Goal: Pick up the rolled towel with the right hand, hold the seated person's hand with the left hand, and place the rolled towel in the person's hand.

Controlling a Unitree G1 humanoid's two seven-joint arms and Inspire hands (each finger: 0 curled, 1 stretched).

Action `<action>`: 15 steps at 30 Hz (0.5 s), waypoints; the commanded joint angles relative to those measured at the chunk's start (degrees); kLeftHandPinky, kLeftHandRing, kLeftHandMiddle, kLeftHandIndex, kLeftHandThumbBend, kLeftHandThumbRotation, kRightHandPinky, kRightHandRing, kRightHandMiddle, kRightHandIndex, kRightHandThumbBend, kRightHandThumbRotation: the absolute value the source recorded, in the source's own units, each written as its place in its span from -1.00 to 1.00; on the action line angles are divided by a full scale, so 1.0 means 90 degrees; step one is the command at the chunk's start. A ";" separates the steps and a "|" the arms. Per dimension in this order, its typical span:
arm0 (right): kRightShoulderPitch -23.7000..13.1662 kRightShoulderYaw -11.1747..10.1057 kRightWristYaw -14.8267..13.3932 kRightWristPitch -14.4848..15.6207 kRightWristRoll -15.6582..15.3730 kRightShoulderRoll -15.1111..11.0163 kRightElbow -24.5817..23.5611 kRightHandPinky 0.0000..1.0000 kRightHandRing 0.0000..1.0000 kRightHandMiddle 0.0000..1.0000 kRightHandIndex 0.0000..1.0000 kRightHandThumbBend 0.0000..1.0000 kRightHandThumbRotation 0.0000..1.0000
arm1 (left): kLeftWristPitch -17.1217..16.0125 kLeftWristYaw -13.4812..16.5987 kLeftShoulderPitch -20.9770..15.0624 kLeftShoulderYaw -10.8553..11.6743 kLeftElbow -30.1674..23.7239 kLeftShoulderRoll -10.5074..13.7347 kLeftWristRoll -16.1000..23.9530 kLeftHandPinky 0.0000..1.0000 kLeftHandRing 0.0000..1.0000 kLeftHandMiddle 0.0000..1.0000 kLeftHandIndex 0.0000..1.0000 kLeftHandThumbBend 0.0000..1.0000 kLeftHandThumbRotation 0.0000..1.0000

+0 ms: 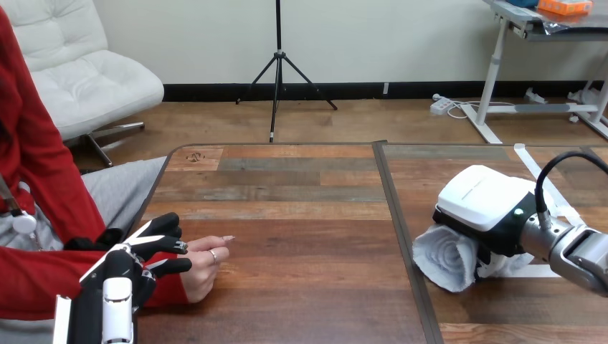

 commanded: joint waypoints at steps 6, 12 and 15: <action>-0.0066 -0.0250 0.0338 -0.0223 0.0300 0.0120 -0.0028 -0.31 -0.13 -0.02 -0.15 0.50 -1.00 | -0.0183 -0.0040 -0.0568 0.0135 0.0091 -0.0360 -0.0005 0.25 0.54 0.53 0.04 -0.09 1.00; -0.0118 -0.0346 0.0440 -0.0259 0.0424 0.0079 -0.0053 -0.30 -0.12 0.00 -0.14 0.49 -1.00 | -0.0156 -0.0030 -0.0587 0.0134 0.0097 -0.0362 0.0024 0.25 0.53 0.53 0.03 -0.08 1.00; -0.0146 -0.0404 0.0459 -0.0256 0.0439 0.0055 -0.0073 -0.29 -0.11 0.01 -0.14 0.49 -1.00 | -0.0157 -0.0028 -0.0599 0.0135 0.0111 -0.0363 0.0031 0.24 0.53 0.52 0.03 -0.09 1.00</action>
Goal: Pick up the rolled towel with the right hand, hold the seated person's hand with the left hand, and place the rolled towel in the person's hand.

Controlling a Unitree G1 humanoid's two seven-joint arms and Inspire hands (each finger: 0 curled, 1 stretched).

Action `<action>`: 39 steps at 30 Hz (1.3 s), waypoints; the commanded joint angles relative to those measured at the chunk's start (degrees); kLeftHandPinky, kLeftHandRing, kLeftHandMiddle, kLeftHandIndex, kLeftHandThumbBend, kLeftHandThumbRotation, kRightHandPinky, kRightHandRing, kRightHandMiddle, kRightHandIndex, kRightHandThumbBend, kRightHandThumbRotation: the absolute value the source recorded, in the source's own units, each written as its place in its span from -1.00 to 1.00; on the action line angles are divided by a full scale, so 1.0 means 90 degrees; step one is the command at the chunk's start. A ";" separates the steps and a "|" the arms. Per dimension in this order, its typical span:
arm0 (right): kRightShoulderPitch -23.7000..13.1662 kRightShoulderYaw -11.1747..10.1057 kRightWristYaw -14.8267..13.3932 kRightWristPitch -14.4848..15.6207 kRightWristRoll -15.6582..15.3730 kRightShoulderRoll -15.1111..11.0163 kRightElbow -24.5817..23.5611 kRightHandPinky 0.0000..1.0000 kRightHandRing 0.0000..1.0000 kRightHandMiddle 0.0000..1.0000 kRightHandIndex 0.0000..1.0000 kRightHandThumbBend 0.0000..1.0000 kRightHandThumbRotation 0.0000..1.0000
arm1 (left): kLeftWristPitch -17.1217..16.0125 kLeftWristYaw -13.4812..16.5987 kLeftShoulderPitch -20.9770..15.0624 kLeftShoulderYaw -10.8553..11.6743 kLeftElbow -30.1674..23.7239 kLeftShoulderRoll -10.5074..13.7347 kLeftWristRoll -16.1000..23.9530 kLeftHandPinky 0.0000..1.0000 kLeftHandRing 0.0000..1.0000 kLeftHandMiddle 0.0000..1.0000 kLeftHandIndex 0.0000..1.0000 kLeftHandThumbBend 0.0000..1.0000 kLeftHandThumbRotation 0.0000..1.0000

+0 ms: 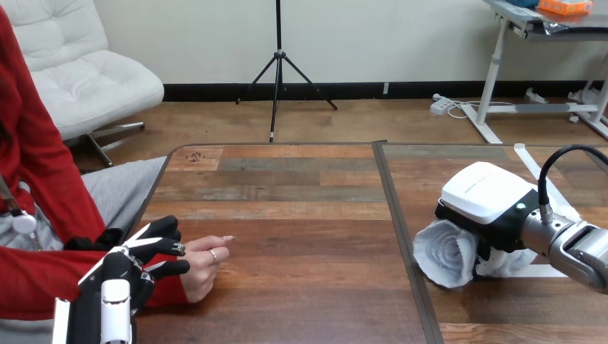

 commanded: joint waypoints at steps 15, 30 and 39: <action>-0.0427 -0.0683 -0.0034 -0.0318 0.0597 -0.0244 -0.0354 -0.23 -0.10 -0.02 -0.10 0.53 -1.00 | -0.0016 -0.0021 -0.0597 0.0138 -0.0015 -0.0297 0.0148 0.18 0.50 0.51 0.02 -0.12 1.00; -0.0489 -0.1940 0.0437 -0.1099 0.1899 -0.0573 -0.0917 -0.23 -0.16 -0.06 -0.11 0.56 -1.00 | 0.0270 -0.0062 -0.0653 0.0303 0.0169 -0.0023 0.0593 0.31 0.56 0.52 0.09 -0.15 0.51; -0.0206 -0.2724 0.0905 -0.1490 0.2884 -0.0665 -0.1217 -0.27 -0.19 -0.09 -0.10 0.50 -1.00 | 0.0382 -0.0069 -0.0775 0.0466 0.0263 0.0188 0.1260 0.37 0.58 0.55 0.21 -0.03 0.06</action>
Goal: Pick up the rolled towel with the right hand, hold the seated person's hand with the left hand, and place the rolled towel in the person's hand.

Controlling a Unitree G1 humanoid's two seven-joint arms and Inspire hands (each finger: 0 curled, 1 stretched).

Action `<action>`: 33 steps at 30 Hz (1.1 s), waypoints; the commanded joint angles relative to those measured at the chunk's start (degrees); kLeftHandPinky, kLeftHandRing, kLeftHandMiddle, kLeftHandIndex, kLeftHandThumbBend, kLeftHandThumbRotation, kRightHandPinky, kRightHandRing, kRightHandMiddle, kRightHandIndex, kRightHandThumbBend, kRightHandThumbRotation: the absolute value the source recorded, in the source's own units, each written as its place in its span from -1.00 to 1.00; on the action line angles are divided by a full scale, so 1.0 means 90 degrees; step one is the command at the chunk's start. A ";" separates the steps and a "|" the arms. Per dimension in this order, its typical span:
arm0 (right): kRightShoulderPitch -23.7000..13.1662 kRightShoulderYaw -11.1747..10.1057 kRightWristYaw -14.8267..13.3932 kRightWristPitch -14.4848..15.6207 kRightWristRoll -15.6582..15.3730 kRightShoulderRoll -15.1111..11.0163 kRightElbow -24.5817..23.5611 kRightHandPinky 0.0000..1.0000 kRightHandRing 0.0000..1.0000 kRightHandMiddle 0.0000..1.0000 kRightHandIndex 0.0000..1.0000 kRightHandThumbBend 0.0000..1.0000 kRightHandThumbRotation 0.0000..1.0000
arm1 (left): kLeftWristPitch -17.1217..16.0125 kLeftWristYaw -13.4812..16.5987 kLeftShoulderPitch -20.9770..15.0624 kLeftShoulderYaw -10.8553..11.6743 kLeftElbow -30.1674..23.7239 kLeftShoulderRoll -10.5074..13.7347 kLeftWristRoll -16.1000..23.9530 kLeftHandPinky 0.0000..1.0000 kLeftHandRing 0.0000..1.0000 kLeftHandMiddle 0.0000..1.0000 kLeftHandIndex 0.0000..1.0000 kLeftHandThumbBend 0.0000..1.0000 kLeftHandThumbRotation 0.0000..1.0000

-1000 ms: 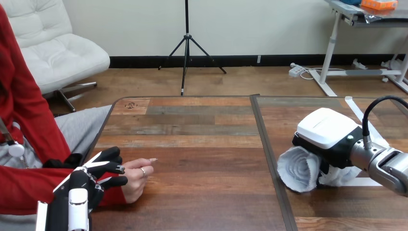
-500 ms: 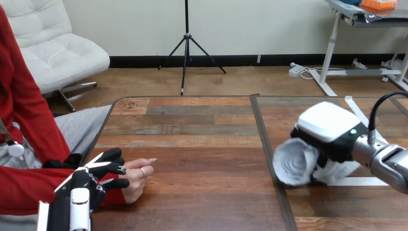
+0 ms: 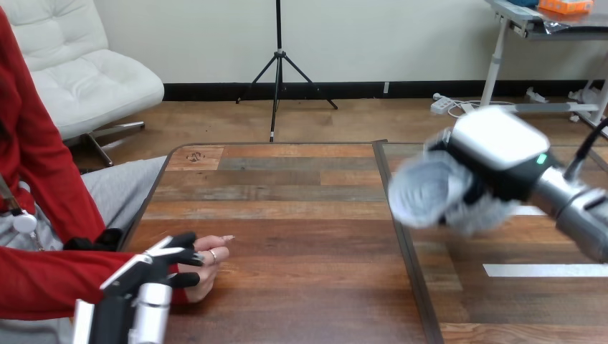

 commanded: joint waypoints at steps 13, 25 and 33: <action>0.0400 -0.1725 0.1028 -0.0193 0.1946 -0.0176 -0.0748 -0.23 -0.17 -0.09 -0.11 0.50 -1.00 | 0.0385 -0.0223 -0.0791 0.0408 -0.0024 0.0181 0.0628 0.45 0.67 0.65 0.43 0.27 -0.06; 0.1007 -0.2451 0.1674 0.0108 0.2848 -0.0002 -0.1207 -0.22 -0.15 -0.10 -0.11 0.53 -1.00 | 0.0556 -0.0277 -0.0931 0.0562 -0.0074 0.0203 0.0882 0.55 0.74 0.72 0.57 0.56 -0.02; 0.1347 -0.2813 0.1898 0.0304 0.3217 0.0147 -0.1439 -0.24 -0.17 -0.13 -0.12 0.53 -1.00 | 0.0679 -0.0279 -0.1070 0.0652 -0.0176 0.0234 0.1054 0.57 0.75 0.74 0.62 0.72 0.01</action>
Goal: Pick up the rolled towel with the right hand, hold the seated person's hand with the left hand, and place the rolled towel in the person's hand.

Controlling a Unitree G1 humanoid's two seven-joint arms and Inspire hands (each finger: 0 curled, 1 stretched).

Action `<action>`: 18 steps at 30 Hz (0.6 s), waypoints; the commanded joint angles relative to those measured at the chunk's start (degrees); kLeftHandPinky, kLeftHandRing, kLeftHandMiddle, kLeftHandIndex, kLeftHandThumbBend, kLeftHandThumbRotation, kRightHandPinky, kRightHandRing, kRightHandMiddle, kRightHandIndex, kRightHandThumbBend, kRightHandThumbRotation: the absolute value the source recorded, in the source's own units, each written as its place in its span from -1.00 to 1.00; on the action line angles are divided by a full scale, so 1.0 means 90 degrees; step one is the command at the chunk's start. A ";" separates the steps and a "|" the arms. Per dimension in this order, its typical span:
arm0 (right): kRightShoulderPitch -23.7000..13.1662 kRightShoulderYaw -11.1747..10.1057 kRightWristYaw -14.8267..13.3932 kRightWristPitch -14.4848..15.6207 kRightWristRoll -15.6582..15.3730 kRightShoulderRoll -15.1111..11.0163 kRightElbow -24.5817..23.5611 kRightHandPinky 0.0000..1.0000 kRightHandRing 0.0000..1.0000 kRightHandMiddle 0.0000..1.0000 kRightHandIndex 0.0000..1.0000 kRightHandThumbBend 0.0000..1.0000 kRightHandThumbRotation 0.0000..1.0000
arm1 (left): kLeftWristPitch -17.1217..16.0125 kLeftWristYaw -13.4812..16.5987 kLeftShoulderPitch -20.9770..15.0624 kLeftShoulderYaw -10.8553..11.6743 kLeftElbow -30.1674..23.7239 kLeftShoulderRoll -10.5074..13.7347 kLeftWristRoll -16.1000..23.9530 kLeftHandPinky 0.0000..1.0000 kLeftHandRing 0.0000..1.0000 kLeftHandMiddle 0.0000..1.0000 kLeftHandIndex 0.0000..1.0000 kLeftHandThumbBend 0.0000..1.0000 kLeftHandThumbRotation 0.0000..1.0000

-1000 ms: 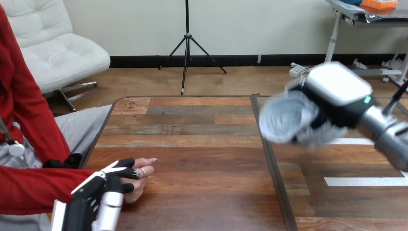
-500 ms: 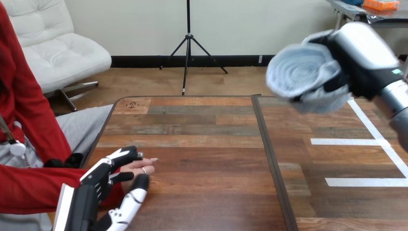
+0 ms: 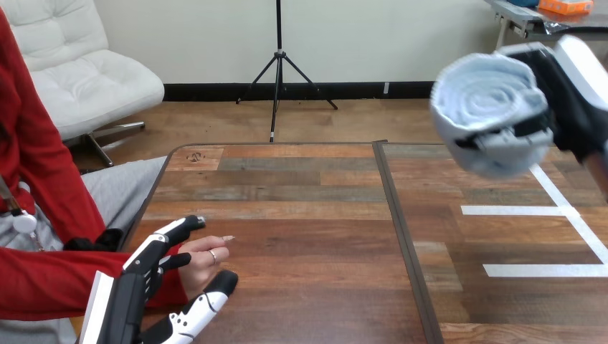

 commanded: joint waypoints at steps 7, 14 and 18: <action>0.0168 -0.0576 0.0049 -0.0036 0.0345 0.0296 -0.0317 -0.30 -0.22 -0.16 -0.14 0.51 -1.00 | 0.0016 -0.0016 -0.0638 0.0210 -0.0331 0.0226 0.0328 0.58 0.76 0.77 0.69 0.81 0.08; 0.0310 -0.0762 0.0157 -0.0052 0.0467 0.0383 -0.0256 -0.33 -0.22 -0.16 -0.14 0.49 -1.00 | 0.0064 0.0116 -0.0815 0.0366 -0.0553 0.0341 0.0975 0.55 0.78 0.81 0.75 0.88 0.21; 0.0346 -0.0800 0.0156 -0.0074 0.0486 0.0408 -0.0185 -0.31 -0.20 -0.15 -0.14 0.50 -1.00 | 0.0234 0.0164 -0.0859 0.0424 -0.0736 0.0386 0.1339 0.54 0.81 0.85 0.79 0.96 0.28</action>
